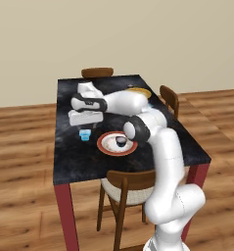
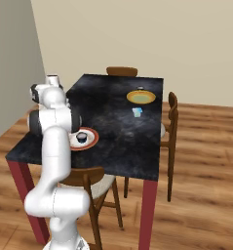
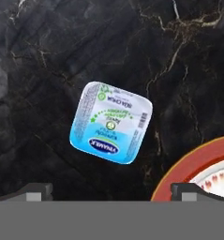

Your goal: Place two yogurt containers on each plate.

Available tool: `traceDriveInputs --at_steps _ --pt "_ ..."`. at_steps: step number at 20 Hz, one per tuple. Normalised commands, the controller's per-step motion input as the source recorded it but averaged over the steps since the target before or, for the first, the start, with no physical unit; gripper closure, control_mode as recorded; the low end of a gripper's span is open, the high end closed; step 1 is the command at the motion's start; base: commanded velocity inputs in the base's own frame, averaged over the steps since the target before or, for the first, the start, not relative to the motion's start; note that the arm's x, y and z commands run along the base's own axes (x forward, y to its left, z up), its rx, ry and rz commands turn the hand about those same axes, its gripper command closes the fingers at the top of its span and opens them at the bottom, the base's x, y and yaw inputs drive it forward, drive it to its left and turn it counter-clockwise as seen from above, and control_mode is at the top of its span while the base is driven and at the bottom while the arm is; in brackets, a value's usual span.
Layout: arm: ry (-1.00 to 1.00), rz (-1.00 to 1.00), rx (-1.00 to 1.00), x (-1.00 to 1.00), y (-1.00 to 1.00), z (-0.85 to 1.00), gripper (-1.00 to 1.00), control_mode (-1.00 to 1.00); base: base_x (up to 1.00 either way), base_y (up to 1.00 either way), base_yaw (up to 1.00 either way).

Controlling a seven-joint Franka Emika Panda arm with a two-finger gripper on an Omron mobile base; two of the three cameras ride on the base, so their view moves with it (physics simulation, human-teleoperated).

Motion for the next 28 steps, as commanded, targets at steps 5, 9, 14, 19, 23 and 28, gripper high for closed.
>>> traceDriveInputs --at_steps 5,9,14,19,23,28 --pt "0.06 0.01 0.00 0.11 0.04 -0.26 -1.00 -1.00 0.00 0.00 0.00" --pt "0.00 0.02 -0.01 0.18 0.00 -0.15 -1.00 -1.00 0.00 0.00 0.00" --pt "0.00 0.00 -0.03 0.06 0.00 -0.26 -1.00 -1.00 0.00 0.00 0.00" --pt "0.00 0.00 0.00 0.10 0.07 -0.18 -1.00 -1.00 0.00 0.00 0.00" --pt "0.00 0.00 0.00 0.05 0.00 -0.23 -1.00 -1.00 0.00 0.00 0.00" --pt "-0.01 0.00 0.00 0.08 0.00 -0.18 -1.00 -1.00 0.00 0.00 0.00"
